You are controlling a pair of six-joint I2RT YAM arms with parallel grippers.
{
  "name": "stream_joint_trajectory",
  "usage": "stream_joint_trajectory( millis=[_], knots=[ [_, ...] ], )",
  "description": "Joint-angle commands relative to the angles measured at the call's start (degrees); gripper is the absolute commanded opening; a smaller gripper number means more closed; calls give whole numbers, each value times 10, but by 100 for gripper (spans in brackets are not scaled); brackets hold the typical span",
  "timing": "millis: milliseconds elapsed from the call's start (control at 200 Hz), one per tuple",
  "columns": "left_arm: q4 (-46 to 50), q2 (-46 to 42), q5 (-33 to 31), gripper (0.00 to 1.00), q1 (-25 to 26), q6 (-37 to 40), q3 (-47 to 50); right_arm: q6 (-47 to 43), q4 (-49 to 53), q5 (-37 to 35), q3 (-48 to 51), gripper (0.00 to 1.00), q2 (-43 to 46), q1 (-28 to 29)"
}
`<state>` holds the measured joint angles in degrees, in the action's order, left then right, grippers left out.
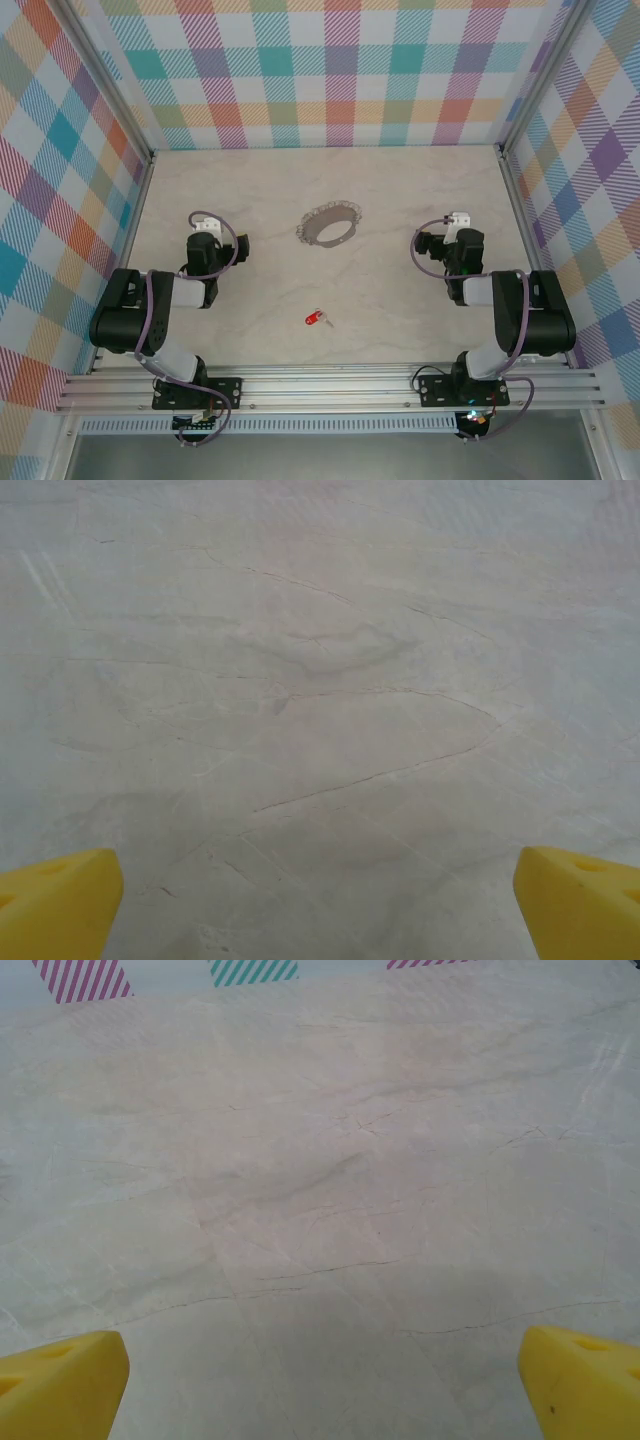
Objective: Put the keys on the keyring
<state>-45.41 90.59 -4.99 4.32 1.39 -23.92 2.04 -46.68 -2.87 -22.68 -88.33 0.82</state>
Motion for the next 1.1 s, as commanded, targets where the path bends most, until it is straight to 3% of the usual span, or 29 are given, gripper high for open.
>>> stream_joint_trajectory(
  millis=[0, 965, 1095],
  knots=[
    [-16, -9, 7, 100, 0, 11, 2, -13, -12, 11, -6, 100, 4, 2],
    [0, -8, 27, 100, -12, 3, -6, -10, -12, 16, -6, 100, 4, 0],
    [28, -21, 17, 97, -12, 0, -17, 10, -3, -29, -5, 100, 16, -1]
  ],
)
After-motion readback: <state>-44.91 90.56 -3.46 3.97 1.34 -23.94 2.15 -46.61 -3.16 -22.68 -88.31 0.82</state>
